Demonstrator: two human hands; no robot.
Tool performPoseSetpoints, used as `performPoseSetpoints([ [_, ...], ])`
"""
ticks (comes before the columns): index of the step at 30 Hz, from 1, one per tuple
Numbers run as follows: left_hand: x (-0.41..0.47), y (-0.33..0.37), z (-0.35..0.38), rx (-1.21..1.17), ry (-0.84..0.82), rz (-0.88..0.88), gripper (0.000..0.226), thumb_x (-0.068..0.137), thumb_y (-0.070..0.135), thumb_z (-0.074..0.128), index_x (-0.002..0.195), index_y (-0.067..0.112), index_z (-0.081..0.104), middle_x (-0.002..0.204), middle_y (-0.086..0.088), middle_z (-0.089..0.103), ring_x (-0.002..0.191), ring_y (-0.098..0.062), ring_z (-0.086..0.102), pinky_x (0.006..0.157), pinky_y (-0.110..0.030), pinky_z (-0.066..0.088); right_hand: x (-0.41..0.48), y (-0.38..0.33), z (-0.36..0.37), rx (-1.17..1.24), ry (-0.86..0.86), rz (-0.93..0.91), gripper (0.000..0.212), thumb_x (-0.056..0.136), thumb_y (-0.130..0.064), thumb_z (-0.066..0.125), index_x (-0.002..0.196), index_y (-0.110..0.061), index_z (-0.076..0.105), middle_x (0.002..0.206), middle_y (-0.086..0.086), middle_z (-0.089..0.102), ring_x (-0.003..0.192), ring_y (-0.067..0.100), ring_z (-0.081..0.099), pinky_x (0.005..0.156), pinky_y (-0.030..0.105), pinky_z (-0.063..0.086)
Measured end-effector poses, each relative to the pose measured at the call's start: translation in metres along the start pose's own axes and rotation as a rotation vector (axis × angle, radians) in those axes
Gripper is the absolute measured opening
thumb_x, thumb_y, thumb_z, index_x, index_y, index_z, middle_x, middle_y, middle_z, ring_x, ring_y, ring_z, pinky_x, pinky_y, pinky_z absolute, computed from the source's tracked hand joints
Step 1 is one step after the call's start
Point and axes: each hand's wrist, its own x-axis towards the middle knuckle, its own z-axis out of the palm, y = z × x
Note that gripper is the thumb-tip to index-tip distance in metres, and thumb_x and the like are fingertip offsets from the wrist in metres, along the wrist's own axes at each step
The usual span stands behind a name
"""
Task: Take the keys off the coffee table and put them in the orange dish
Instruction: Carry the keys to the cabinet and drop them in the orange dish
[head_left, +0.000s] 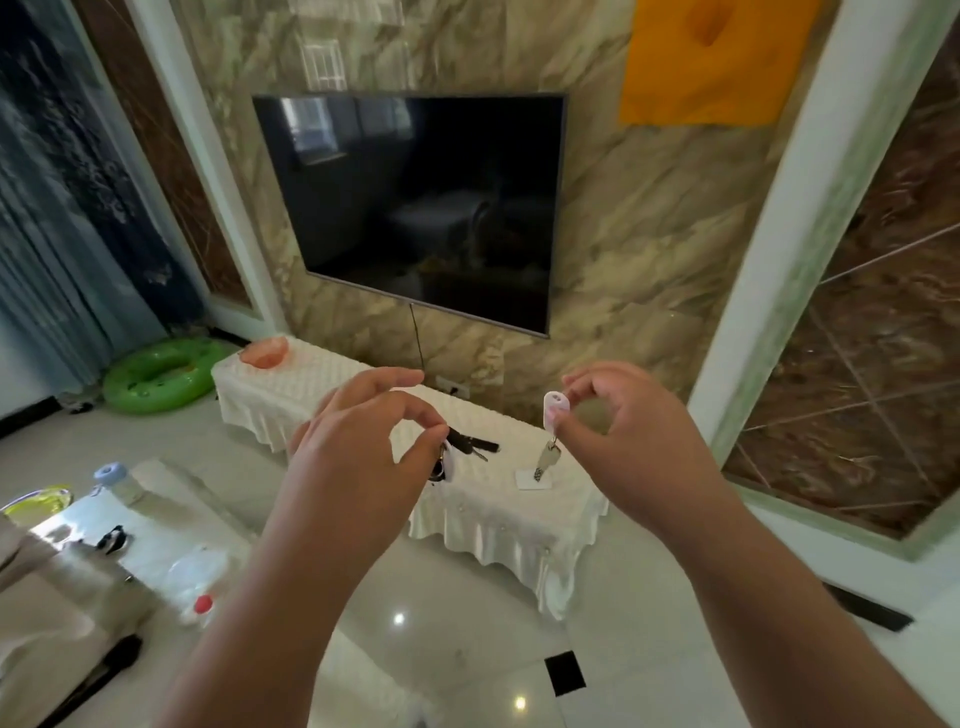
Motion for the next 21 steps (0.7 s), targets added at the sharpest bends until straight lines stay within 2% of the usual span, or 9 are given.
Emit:
performPoseSetpoints([
  [3, 0.009, 0.009, 0.018, -0.03, -0.03, -0.023, 0.004, 0.083, 0.041, 0.066, 0.08, 0.043, 0.064, 0.125, 0.035, 0.048, 0.12, 0.008, 0.039, 0.098, -0.05, 0.04, 0.008, 0.02, -0.008, -0.009, 0.0, 0.017, 0.014, 0.09, -0.045, 0.061, 0.083, -0.033, 0.061, 0.105, -0.022, 0.06, 0.1, -0.011, 0.051, 0.073, 0.003, 0.029],
  [5, 0.019, 0.013, 0.029, -0.034, -0.043, -0.027, 0.004, 0.083, 0.041, 0.066, 0.08, 0.043, 0.064, 0.125, 0.034, 0.049, 0.12, 0.003, 0.041, 0.099, -0.05, 0.039, 0.014, 0.033, -0.011, -0.024, 0.001, 0.023, 0.014, 0.09, -0.046, 0.061, 0.082, -0.034, 0.061, 0.105, -0.023, 0.059, 0.101, -0.014, 0.048, 0.073, 0.002, 0.029],
  [10, 0.046, 0.008, 0.054, -0.05, -0.059, -0.033, 0.005, 0.083, 0.038, 0.067, 0.08, 0.042, 0.065, 0.124, 0.032, 0.051, 0.121, 0.001, 0.043, 0.101, -0.05, 0.037, 0.036, 0.056, -0.005, -0.033, -0.009, 0.052, 0.015, 0.089, -0.047, 0.062, 0.079, -0.034, 0.06, 0.107, -0.022, 0.06, 0.1, -0.014, 0.049, 0.077, 0.005, 0.029],
  [16, 0.087, -0.023, 0.082, -0.035, -0.106, -0.055, 0.006, 0.084, 0.041, 0.065, 0.079, 0.043, 0.062, 0.123, 0.034, 0.047, 0.116, 0.005, 0.038, 0.102, -0.051, 0.037, 0.077, 0.071, 0.021, -0.115, -0.054, 0.057, 0.015, 0.091, -0.046, 0.061, 0.084, -0.033, 0.06, 0.107, -0.019, 0.06, 0.1, -0.003, 0.049, 0.078, 0.003, 0.027],
  [21, 0.127, -0.067, 0.093, -0.026, -0.108, -0.084, 0.006, 0.085, 0.042, 0.064, 0.08, 0.043, 0.062, 0.122, 0.036, 0.043, 0.116, 0.005, 0.037, 0.103, -0.048, 0.036, 0.131, 0.069, 0.051, -0.184, -0.099, 0.013, 0.015, 0.09, -0.047, 0.06, 0.084, -0.034, 0.059, 0.101, -0.024, 0.055, 0.094, -0.014, 0.045, 0.073, 0.003, 0.028],
])
